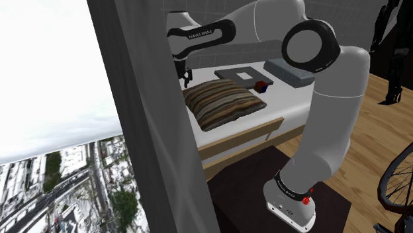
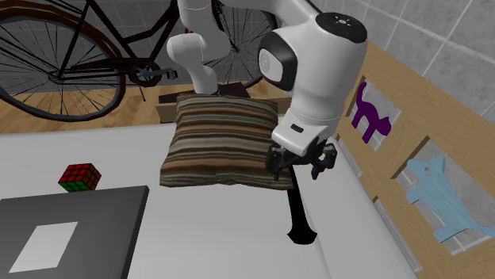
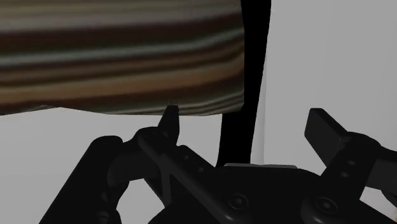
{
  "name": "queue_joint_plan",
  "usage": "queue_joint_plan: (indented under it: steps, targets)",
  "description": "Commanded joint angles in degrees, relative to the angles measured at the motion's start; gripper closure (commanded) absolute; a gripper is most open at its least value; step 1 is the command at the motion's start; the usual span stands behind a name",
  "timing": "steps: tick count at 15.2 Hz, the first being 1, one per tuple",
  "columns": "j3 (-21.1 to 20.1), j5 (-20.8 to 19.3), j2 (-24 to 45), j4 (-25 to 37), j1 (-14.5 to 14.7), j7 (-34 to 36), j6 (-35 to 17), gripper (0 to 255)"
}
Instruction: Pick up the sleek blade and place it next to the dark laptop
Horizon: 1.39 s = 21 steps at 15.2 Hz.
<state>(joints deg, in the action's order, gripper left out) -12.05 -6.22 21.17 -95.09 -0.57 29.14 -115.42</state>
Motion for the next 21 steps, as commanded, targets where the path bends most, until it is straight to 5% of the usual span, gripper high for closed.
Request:
queue_joint_plan:
  steps: [1, 17, 18, 21]
  targets:
    - [0.61, -0.73, 5.15, 5.75, 0.66, 1.86, 0.96, 0]
    - [1.0, -1.32, 7.62, 3.41, 0.76, 2.36, -3.8, 0]
    - [0.99, -1.32, 7.62, 3.4, 0.75, 2.36, -3.81, 255]
    - [1.0, -1.33, 7.71, 3.49, 0.76, 2.36, -3.82, 255]
